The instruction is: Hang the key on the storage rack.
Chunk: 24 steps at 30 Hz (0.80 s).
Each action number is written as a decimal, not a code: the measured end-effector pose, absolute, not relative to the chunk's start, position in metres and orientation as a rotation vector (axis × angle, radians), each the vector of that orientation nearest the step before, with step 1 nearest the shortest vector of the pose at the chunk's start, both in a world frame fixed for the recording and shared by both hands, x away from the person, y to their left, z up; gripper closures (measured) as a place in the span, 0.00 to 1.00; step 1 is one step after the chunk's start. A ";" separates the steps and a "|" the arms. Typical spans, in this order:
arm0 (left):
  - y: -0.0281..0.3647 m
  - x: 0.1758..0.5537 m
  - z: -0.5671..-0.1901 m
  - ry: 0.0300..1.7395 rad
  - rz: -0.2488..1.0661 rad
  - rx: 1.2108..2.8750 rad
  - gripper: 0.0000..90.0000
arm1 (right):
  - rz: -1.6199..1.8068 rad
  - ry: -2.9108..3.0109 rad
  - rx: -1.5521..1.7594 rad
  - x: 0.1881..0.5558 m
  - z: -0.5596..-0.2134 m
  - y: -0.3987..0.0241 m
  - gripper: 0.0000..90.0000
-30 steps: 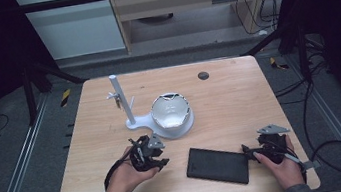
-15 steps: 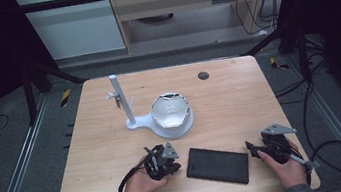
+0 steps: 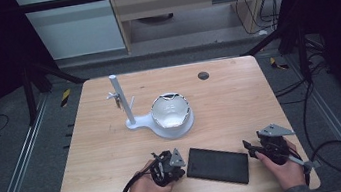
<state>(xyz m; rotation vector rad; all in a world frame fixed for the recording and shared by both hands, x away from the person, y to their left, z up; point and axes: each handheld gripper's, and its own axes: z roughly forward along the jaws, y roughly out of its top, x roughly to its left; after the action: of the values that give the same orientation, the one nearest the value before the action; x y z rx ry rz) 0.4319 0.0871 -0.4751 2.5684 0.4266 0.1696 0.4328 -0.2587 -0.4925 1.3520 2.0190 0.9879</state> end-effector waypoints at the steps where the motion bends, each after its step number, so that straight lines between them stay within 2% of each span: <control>1: 0.086 0.431 -0.475 0.422 0.168 2.572 1.00 | 0.990 2.022 1.354 0.432 -0.493 -0.259 0.37; 14: 0.085 0.429 -0.477 0.417 0.162 2.594 1.00 | 0.987 2.028 1.355 0.433 -0.493 -0.259 0.34; 24: 0.086 0.428 -0.474 0.430 0.153 2.546 1.00 | 1.025 2.030 1.314 0.430 -0.487 -0.254 0.34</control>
<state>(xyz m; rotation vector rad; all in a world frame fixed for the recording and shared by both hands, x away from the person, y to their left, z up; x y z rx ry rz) 0.4283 0.0859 -0.4744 2.5465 0.4299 0.1530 0.4298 -0.2543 -0.4868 1.3141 2.0296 1.0247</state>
